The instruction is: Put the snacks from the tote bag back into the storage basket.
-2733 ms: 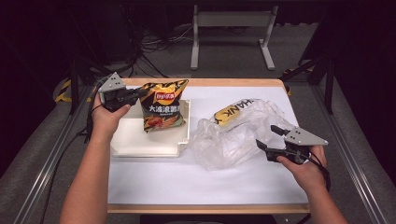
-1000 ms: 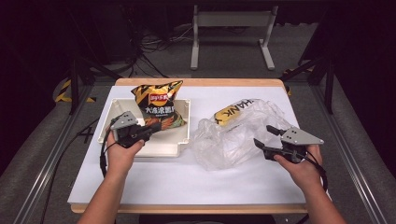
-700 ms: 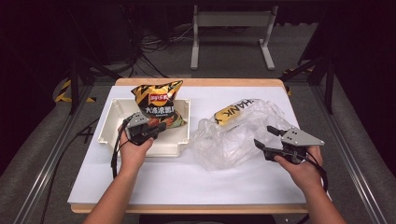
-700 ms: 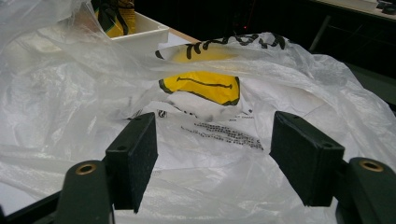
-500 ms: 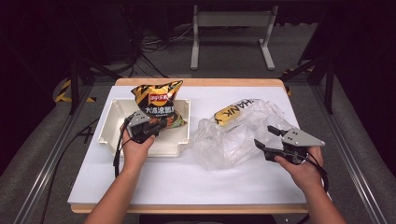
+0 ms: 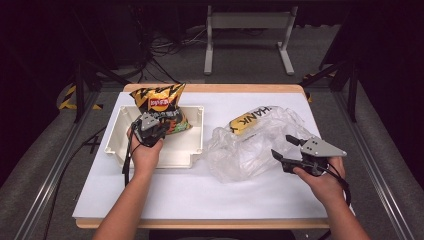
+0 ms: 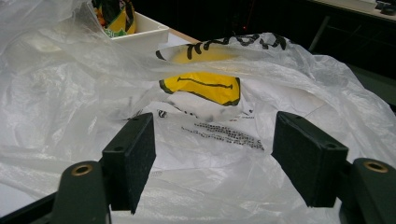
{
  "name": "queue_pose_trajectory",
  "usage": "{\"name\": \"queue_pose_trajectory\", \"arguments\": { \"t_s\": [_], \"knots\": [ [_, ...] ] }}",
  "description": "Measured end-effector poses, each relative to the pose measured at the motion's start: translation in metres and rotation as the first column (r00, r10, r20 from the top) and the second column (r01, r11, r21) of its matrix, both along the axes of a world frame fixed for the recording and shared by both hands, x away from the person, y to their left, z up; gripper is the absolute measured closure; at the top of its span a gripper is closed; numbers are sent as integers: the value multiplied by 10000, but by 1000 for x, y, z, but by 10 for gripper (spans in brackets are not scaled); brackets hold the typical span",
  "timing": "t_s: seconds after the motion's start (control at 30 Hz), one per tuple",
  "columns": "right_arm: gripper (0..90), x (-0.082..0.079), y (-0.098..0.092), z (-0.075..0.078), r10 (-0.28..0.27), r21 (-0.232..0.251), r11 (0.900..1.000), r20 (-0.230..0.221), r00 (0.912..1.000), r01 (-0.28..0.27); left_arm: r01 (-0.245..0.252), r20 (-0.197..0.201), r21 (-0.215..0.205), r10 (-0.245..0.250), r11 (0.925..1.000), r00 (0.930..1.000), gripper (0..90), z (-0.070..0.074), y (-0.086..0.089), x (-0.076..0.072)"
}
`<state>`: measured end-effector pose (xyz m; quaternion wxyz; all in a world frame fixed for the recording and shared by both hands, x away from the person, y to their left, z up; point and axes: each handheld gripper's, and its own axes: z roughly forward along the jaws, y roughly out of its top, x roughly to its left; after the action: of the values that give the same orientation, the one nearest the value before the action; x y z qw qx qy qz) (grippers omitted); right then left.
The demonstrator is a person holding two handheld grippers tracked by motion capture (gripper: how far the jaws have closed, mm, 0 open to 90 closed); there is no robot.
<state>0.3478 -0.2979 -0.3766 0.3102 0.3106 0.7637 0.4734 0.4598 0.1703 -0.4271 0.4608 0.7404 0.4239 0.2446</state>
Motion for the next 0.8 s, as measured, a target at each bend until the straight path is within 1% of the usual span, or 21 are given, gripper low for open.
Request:
{"name": "queue_pose_trajectory", "arguments": {
  "t_s": [0.13, 0.23, 0.27, 0.3, 0.33, 0.37, 0.43, 0.47, 0.5, 0.53, 0.57, 0.6, 0.63, 0.67, 0.7, 0.73, 0.77, 0.8],
  "knots": [
    [304, 0, -1, 1, -2, 28, 10000, 36, 10000, 2, 136, -24, -89, -137, 9999, 9999, 807, 8, 2, -7],
    [300, 0, -2, 2, 40, 61, 10000, 28, 10000, -40, 405, -61, 54, -405, 9992, 9992, 724, 18, 5, -15],
    [300, 0, -2, 2, 39, 63, 10000, 36, 10000, -39, 405, -61, 54, -405, 9992, 9992, 690, 18, 5, -15],
    [300, 0, -3, 2, 30, 72, 10000, 35, 10000, -30, 605, -190, -144, -608, 9981, 9980, 640, 25, 8, -23],
    [300, 0, -3, 2, 30, 72, 10000, 35, 10000, -30, 605, -190, -144, -608, 9981, 9980, 608, 25, 8, -23],
    [296, 0, -3, 4, 37, 77, 10000, 54, 10000, -38, 684, -218, -297, -690, 9972, 9974, 577, 30, 11, -30],
    [293, 0, -5, 5, 50, 93, 9999, 56, 10000, -51, 815, -275, -359, -825, 9960, 9962, 525, 36, 14, -38],
    [293, 0, -5, 5, 50, 93, 9999, 56, 10000, -51, 815, -275, -359, -825, 9960, 9962, 498, 36, 14, -38],
    [291, 0, -6, 6, 60, 100, 9999, 75, 10000, -61, 925, -372, -395, -940, 9949, 9949, 498, 39, 15, -43],
    [286, -1, -7, 7, 37, 126, 9999, 72, 10000, -38, 1046, -404, -411, -1063, 9937, 9935, 463, 42, 17, -48],
    [277, -2, -10, 9, 43, 152, 9999, 18, 10000, -44, 1098, -381, -421, -1114, 9931, 9930, 404, 43, 17, -51],
    [271, -2, -11, 11, 53, 141, 9999, 27, 10000, -53, 1400, -464, -547, -1425, 9886, 9887, 376, 47, 19, -60],
    [271, -2, -11, 11, 53, 141, 9999, 27, 10000, -53, 1400, -464, -547, -1425, 9886, 9887, 353, 47, 19, -60],
    [262, -3, -13, 12, 43, 162, 9999, -12, 10000, -43, 1597, -487, -590, -1626, 9854, 9855, 353, 49, 20, -64],
    [252, -3, -16, 14, 66, 178, 9998, 15, 10000, -66, 1689, -560, -733, -1731, 9829, 9833, 331, 49, 21, -68],
    [232, -4, -20, 17, 54, 239, 9997, -21, 10000, -53, 1948, -600, -721, -1992, 9782, 9781, 276, 49, 25, -76],
    [228, -5, -23, 18, 43, 246, 9997, -58, 10000, -42, 2018, -593, -771, -2065, 9764, 9766, 248, 49, 27, -80],
    [217, -5, -26, 19, 46, 269, 9996, -63, 10000, -44, 2018, -593, -771, -2065, 9764, 9766, 224, 49, 27, -80]
  ]
}}
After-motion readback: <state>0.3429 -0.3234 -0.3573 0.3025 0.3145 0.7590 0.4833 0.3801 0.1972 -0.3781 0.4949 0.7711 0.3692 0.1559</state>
